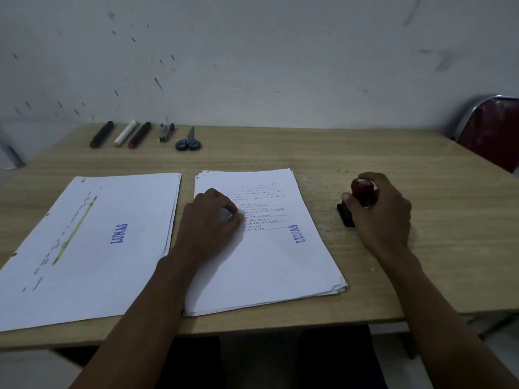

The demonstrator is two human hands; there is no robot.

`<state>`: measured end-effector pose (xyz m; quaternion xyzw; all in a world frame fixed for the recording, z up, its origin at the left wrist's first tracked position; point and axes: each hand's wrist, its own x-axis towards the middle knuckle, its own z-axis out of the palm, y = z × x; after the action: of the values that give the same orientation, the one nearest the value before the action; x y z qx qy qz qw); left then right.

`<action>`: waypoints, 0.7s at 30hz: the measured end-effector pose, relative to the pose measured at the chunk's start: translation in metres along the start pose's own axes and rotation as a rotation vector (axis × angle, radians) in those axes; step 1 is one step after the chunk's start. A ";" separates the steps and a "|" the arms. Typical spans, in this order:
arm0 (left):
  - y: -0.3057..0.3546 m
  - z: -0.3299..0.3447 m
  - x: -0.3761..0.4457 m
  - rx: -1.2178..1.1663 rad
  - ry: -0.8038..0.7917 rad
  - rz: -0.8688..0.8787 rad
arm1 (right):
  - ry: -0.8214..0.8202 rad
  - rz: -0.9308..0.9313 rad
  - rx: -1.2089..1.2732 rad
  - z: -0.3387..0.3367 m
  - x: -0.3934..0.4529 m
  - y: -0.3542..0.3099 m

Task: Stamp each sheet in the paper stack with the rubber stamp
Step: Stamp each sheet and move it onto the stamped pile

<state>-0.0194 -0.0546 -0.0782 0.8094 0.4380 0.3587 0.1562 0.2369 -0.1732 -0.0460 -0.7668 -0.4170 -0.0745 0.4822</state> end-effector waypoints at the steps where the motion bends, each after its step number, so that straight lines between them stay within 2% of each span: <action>1: -0.001 0.000 0.000 0.004 -0.003 0.004 | -0.004 -0.006 -0.002 0.001 0.001 0.001; 11: -0.002 0.002 0.000 0.003 -0.006 0.010 | -0.069 -0.044 0.056 0.011 0.002 0.010; 15: -0.002 0.002 0.000 0.028 -0.013 0.017 | -0.092 0.019 0.057 0.007 -0.001 0.011; 19: -0.002 0.001 0.001 0.051 -0.014 0.005 | 0.059 0.081 -0.002 -0.003 -0.018 -0.002; 21: -0.002 0.001 0.001 0.062 -0.014 0.005 | 0.041 0.076 -0.029 -0.007 -0.036 -0.014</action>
<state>-0.0193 -0.0527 -0.0795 0.8175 0.4457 0.3396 0.1332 0.2060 -0.1966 -0.0512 -0.7873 -0.3767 -0.0779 0.4819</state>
